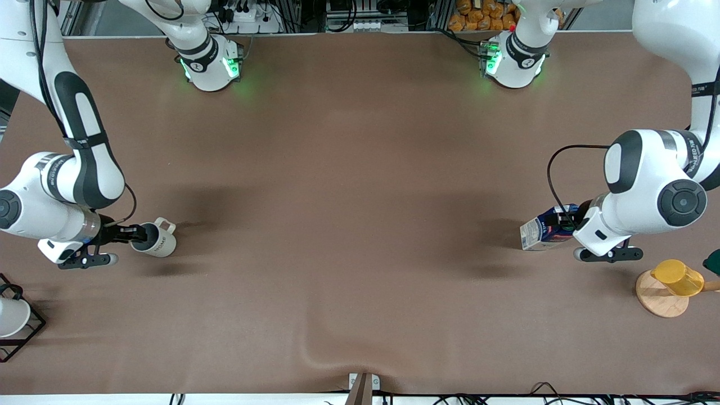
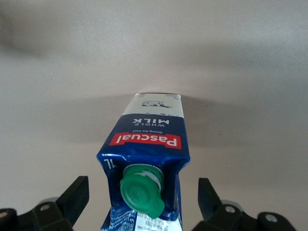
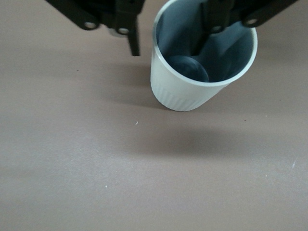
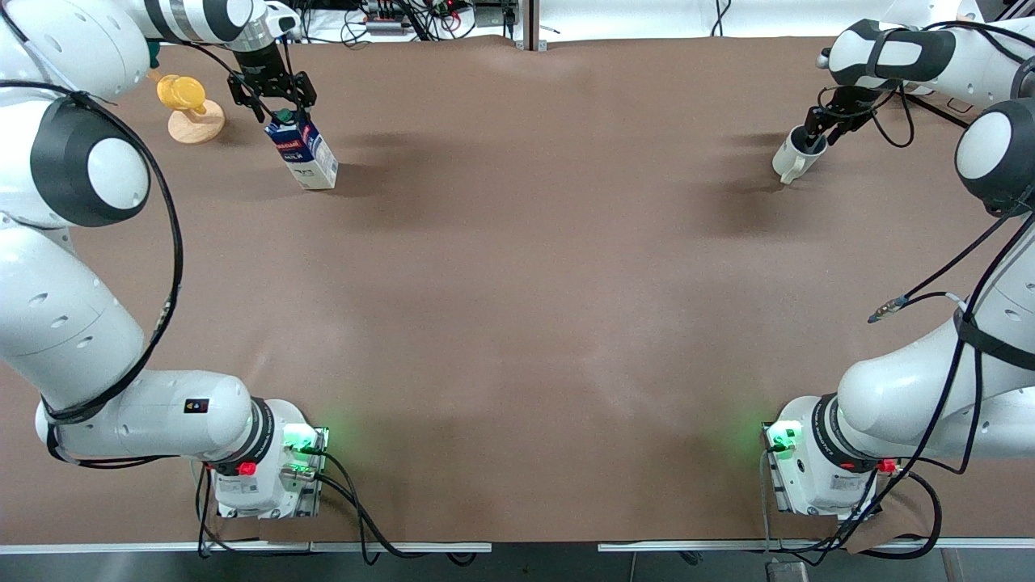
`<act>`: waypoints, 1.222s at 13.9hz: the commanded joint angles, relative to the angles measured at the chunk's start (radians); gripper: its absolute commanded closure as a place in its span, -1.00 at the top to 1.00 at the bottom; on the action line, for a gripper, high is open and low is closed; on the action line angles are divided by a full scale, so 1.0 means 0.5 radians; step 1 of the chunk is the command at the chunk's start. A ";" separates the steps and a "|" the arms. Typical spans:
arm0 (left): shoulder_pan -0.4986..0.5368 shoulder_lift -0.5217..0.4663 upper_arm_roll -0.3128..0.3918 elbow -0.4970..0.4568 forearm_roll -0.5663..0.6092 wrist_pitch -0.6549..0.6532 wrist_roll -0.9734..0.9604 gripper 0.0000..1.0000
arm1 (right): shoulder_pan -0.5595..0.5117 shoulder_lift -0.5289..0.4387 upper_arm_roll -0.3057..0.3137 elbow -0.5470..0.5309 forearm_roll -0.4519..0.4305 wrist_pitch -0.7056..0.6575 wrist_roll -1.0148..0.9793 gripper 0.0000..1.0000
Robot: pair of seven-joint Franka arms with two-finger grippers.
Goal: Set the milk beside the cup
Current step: 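Carry the mug with the right gripper while the left gripper lifts the carton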
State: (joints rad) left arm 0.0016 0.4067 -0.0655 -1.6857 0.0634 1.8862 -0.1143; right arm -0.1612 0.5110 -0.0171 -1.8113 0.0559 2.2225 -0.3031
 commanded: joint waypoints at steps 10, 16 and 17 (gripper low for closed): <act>0.000 -0.013 -0.004 0.018 0.051 0.032 -0.011 -0.26 | 0.254 -0.012 0.031 0.315 0.198 -0.401 0.418 -1.00; -0.015 -0.190 -0.010 0.018 0.051 -0.112 0.023 -0.39 | 0.794 -0.062 0.031 0.328 0.265 -0.441 1.350 -1.00; -0.015 -0.224 -0.037 0.021 0.051 -0.179 0.020 -0.39 | 0.910 -0.062 0.031 0.337 0.266 -0.429 1.519 -1.00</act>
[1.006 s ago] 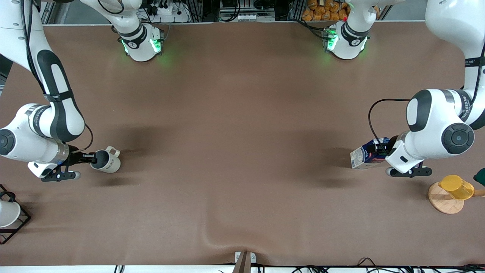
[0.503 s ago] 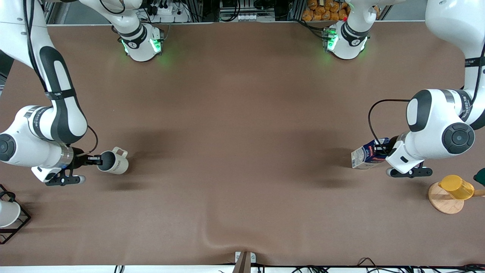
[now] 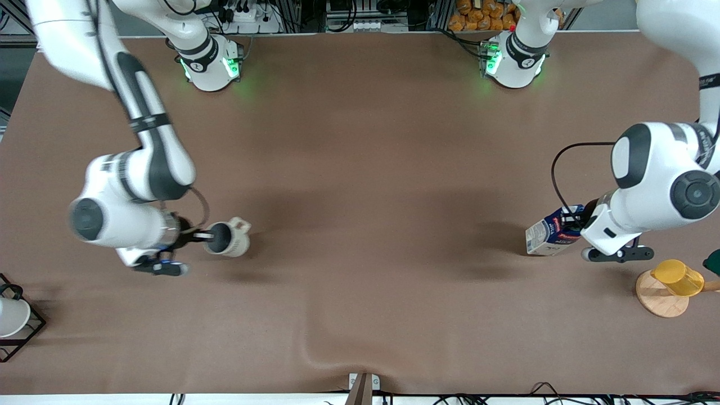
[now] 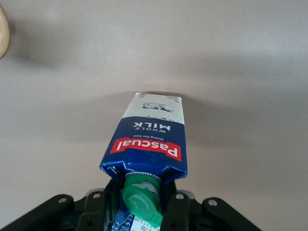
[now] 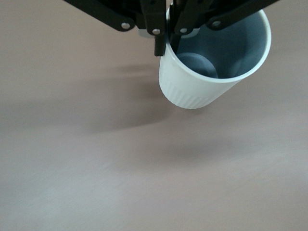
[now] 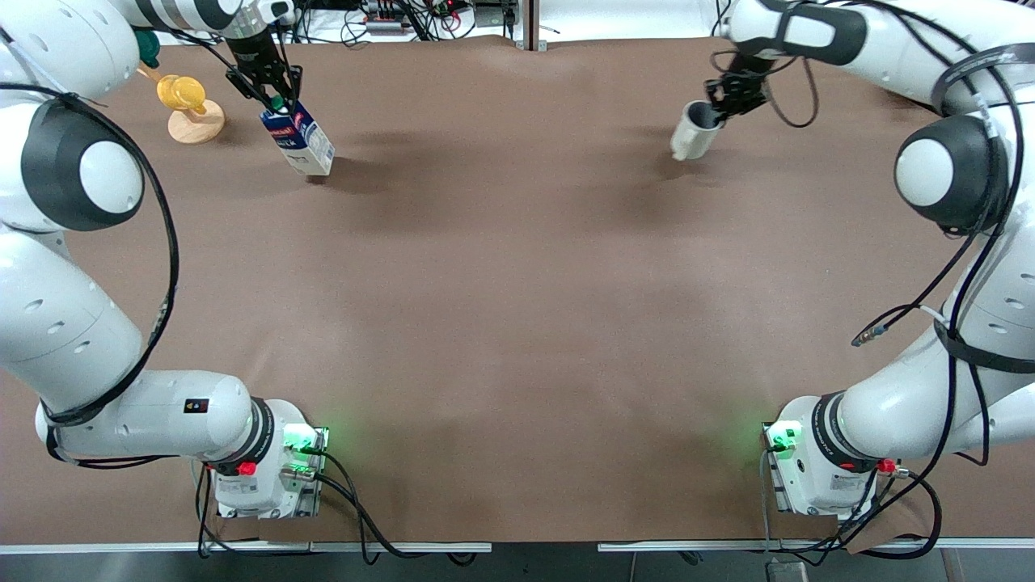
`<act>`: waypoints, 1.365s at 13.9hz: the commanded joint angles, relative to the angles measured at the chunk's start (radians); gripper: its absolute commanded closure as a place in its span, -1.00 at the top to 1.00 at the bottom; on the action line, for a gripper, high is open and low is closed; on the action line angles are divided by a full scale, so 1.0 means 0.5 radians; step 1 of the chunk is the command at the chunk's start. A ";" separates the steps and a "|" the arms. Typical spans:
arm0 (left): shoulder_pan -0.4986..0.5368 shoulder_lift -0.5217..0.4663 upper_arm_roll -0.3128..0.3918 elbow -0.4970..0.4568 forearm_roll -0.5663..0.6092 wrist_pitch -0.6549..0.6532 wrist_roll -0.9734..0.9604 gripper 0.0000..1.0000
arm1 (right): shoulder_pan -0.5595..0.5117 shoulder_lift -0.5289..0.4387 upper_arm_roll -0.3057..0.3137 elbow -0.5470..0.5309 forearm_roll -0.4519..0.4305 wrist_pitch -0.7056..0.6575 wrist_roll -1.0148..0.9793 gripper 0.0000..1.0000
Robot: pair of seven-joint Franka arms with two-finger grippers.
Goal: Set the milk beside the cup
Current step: 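Carry the mug with the right gripper while the left gripper lifts the carton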
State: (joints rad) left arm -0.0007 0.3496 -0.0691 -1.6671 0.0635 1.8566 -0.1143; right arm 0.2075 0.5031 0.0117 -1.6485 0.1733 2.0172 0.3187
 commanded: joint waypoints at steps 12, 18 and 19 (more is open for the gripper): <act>-0.005 -0.279 -0.499 0.008 0.023 -0.421 -0.467 -0.35 | 0.941 0.294 -0.036 0.254 0.049 0.383 1.433 -1.00; -0.014 -0.258 -0.757 0.008 0.026 -0.452 -0.873 -0.35 | 1.024 0.368 -0.039 0.254 0.052 0.509 1.513 -1.00; -0.017 -0.254 -0.788 0.008 0.026 -0.458 -0.891 -0.35 | 1.024 0.371 -0.039 0.254 0.049 0.509 1.513 -0.35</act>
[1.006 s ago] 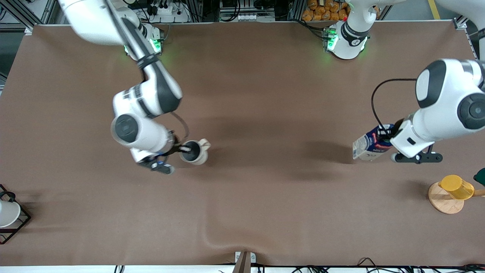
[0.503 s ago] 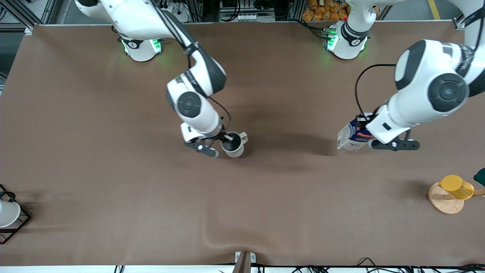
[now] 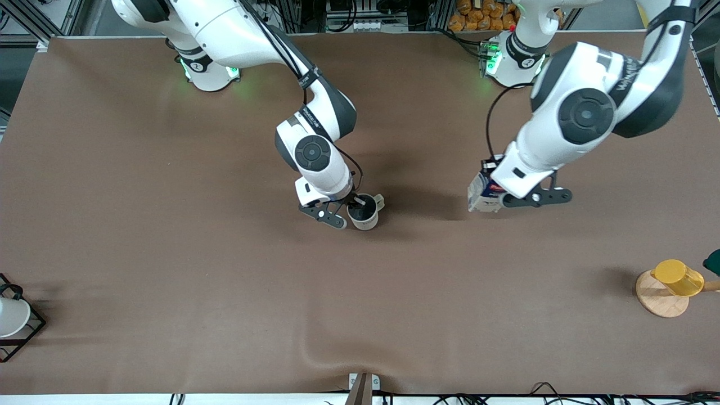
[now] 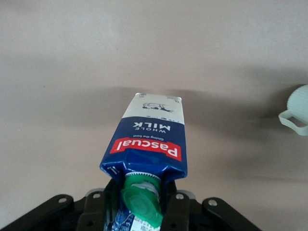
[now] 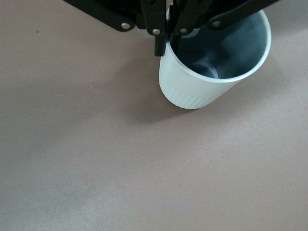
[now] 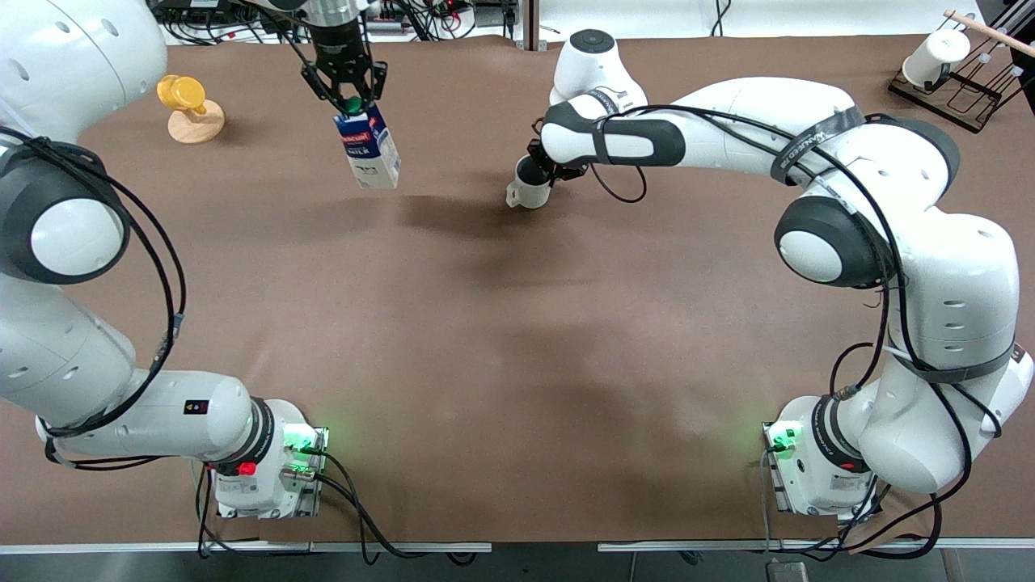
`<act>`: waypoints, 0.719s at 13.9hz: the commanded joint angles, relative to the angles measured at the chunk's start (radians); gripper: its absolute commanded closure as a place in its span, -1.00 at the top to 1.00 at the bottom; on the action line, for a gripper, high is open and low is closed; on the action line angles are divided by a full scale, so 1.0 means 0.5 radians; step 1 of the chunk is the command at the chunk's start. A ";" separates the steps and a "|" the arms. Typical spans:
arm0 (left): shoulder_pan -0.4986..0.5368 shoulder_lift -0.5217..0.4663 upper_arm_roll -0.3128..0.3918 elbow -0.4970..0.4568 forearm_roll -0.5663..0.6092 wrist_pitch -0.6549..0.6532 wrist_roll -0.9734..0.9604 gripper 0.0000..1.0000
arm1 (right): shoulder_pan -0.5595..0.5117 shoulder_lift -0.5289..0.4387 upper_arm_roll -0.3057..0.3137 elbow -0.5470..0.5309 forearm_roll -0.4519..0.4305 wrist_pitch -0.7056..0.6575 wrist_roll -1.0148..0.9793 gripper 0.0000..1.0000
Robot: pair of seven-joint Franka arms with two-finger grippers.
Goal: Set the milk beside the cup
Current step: 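Carry the mug with the right gripper while the left gripper lifts the carton, then set the mug down, open the right gripper while the left gripper carries the carton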
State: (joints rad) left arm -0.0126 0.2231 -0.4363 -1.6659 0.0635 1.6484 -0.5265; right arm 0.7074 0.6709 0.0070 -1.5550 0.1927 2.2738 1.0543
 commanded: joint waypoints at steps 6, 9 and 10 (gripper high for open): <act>-0.125 0.026 -0.195 0.024 0.020 -0.048 -0.315 -0.33 | -0.016 -0.041 -0.035 0.110 0.035 -0.083 0.027 1.00; -0.193 0.026 -0.198 0.031 0.014 -0.063 -0.398 -0.33 | -0.184 -0.203 -0.036 0.238 0.032 -0.570 0.005 1.00; -0.229 0.029 -0.201 0.043 -0.010 -0.063 -0.407 -0.33 | -0.236 -0.246 -0.035 0.302 0.026 -0.751 -0.040 1.00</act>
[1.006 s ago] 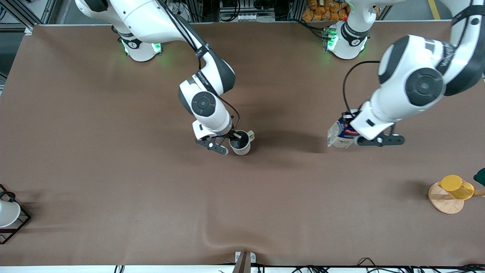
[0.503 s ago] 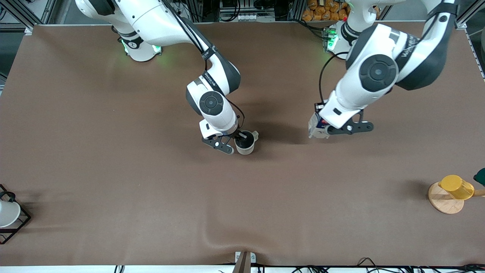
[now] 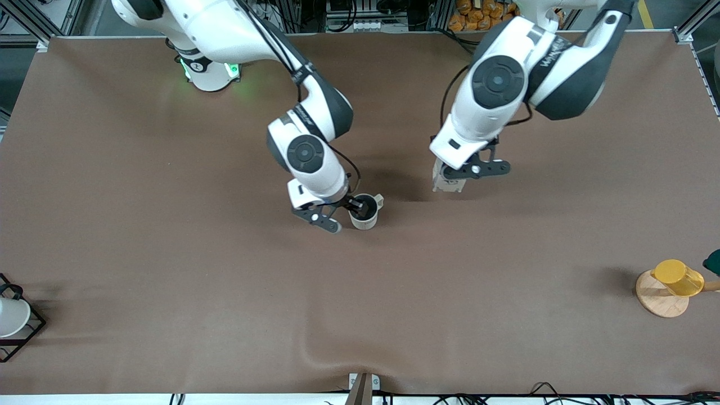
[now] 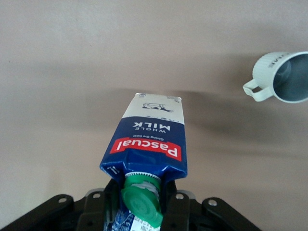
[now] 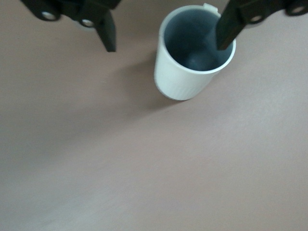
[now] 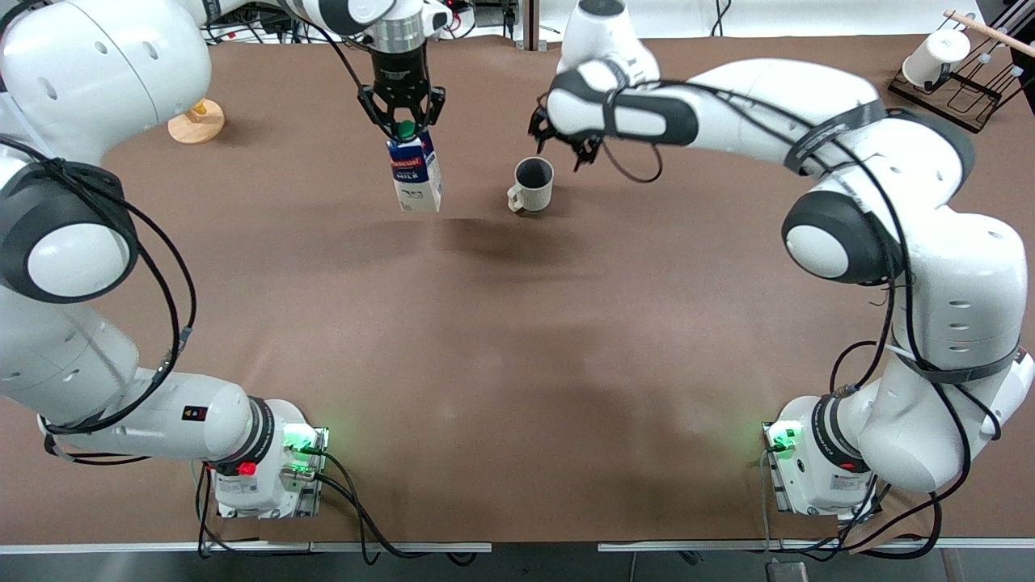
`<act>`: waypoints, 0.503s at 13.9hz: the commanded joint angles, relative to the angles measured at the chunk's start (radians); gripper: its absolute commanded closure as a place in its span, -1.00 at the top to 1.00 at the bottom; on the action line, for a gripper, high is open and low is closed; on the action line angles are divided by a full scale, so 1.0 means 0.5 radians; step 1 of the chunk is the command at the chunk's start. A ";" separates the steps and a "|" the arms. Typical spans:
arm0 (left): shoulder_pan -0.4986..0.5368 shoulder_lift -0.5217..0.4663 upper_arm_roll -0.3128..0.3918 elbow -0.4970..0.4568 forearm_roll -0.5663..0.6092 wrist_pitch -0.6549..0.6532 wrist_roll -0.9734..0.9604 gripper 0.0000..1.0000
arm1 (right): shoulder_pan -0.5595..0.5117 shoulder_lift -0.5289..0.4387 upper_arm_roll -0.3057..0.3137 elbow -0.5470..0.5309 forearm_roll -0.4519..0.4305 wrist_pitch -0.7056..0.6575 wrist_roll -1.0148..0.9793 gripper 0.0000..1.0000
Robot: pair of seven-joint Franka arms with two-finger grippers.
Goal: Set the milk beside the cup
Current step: 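Set the mug down, open the right gripper while the left gripper carries the carton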
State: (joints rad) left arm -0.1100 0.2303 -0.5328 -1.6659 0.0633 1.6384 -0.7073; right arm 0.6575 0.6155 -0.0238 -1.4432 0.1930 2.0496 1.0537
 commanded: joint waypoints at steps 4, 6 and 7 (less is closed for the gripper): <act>-0.206 0.146 -0.008 0.199 -0.053 -0.043 -0.217 -0.33 | -0.434 -0.304 0.023 0.110 0.019 -0.687 -0.606 1.00; -0.353 0.223 -0.008 0.251 -0.050 -0.043 -0.346 -0.33 | -0.624 -0.387 0.023 0.092 0.004 -0.709 -0.842 1.00; -0.381 0.260 -0.005 0.258 -0.053 -0.040 -0.422 -0.33 | -0.728 -0.412 0.023 0.091 -0.009 -0.733 -0.995 1.00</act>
State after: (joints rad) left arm -0.2550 0.2974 -0.5366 -1.5933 0.0448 1.6386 -0.8481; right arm 0.3862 0.4499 -0.0318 -1.3738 0.1913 1.7010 0.6733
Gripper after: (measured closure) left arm 0.617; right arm 0.000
